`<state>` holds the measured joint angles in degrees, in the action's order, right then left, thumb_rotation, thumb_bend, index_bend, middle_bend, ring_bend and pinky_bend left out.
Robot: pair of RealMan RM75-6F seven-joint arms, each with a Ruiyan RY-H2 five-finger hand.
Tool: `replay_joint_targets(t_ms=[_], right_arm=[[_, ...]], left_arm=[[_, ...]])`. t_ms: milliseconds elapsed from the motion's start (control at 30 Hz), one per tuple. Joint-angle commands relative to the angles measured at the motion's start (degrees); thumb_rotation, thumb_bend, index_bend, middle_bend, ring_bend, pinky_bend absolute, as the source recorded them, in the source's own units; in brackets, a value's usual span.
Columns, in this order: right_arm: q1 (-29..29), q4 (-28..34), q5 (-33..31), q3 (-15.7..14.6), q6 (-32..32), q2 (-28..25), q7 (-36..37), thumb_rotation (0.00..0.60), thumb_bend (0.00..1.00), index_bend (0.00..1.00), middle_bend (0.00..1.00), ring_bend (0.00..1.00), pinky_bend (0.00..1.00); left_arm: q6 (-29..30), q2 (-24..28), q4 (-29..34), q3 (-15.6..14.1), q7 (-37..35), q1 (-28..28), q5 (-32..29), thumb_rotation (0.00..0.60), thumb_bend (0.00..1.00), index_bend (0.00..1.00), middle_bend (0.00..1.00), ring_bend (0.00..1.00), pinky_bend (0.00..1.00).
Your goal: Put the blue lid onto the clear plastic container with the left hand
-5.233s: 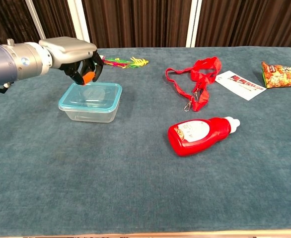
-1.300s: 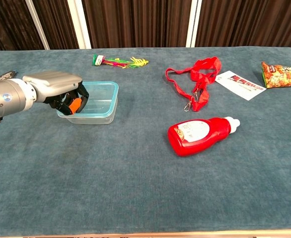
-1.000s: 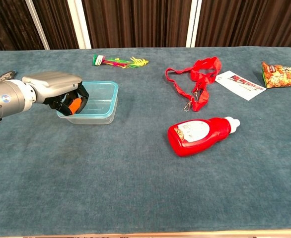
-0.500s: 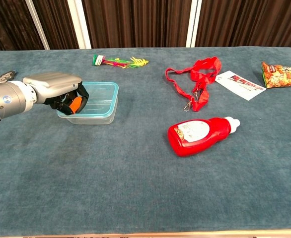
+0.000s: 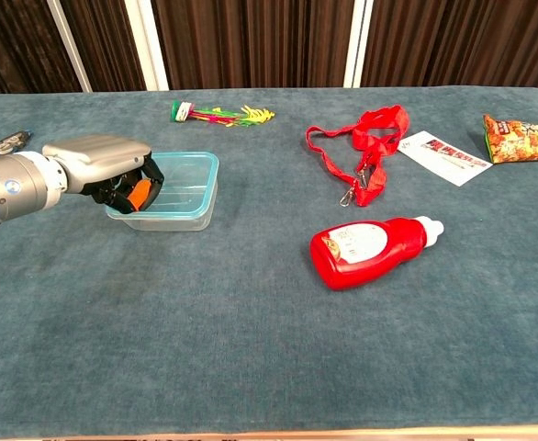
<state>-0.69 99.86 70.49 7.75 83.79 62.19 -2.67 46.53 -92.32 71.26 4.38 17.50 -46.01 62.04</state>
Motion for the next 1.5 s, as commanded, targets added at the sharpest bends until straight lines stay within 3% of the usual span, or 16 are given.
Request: replay_joint_targets(t_ms=[33, 533, 733, 967, 1100, 1200, 1300, 1400, 1500], right_arm=[[-0.01, -0.02, 0.00, 0.00, 0.01, -0.01, 0.01, 0.600, 0.39, 0.06, 0.04, 0.03, 0.00], [-0.04, 0.10, -0.13, 0.03, -0.06, -0.02, 0.22, 0.600, 0.39, 0.06, 0.04, 0.03, 0.00], [0.04, 0.16, -0.13, 0.00, -0.23, -0.02, 0.15, 0.600, 0.39, 0.06, 0.04, 0.03, 0.00], [0.00, 0.02, -0.07, 0.04, -0.01, 0.03, 0.10, 0.600, 0.39, 0.06, 0.04, 0.03, 0.00], [0.05, -0.07, 0.22, -0.07, -0.05, 0.03, 0.05, 0.600, 0.39, 0.06, 0.04, 0.03, 0.00], [0.08, -0.25, 0.60, -0.17, -0.05, -0.01, 0.17, 0.600, 0.39, 0.06, 0.04, 0.03, 0.00], [0.20, -0.47, 0.92, -0.30, -0.28, -0.09, 0.25, 0.600, 0.39, 0.06, 0.04, 0.03, 0.00], [0.28, -0.60, 1.41, -0.51, -0.44, -0.29, 0.25, 0.600, 0.39, 0.06, 0.04, 0.03, 0.00], [0.40, -0.89, 2.40, -0.77, -0.50, -0.50, 0.58, 0.600, 0.39, 0.06, 0.04, 0.03, 0.00]], left_arm=[[-0.25, -0.20, -0.48, 0.05, -0.08, 0.03, 0.11, 0.600, 0.57, 0.73, 0.71, 0.51, 0.54], [-1.25, -0.73, -2.04, 1.12, -2.66, 0.06, 1.28, 0.600, 0.57, 0.73, 0.71, 0.51, 0.54], [2.26, 4.04, 5.00, 4.50, -2.33, -0.44, 2.15, 0.600, 0.57, 0.73, 0.71, 0.51, 0.54], [4.90, 10.24, 14.17, 7.54, 2.67, -0.73, -2.43, 0.600, 0.56, 0.72, 0.69, 0.51, 0.53], [7.33, 13.85, 19.16, 8.04, 5.29, -0.03, -4.02, 0.600, 0.50, 0.60, 0.58, 0.45, 0.48], [10.84, 16.97, 22.98, 6.78, 11.03, 1.03, -5.11, 0.600, 0.39, 0.45, 0.45, 0.36, 0.37], [18.34, 19.92, 28.36, 4.54, 17.06, 4.33, -5.26, 0.600, 0.33, 0.32, 0.31, 0.24, 0.25], [24.91, 21.24, 30.53, 1.76, 17.01, 8.84, -2.01, 0.600, 0.30, 0.23, 0.20, 0.13, 0.15], [28.76, 22.38, 30.31, -1.14, 12.38, 13.43, 1.77, 0.600, 0.28, 0.17, 0.12, 0.06, 0.10]])
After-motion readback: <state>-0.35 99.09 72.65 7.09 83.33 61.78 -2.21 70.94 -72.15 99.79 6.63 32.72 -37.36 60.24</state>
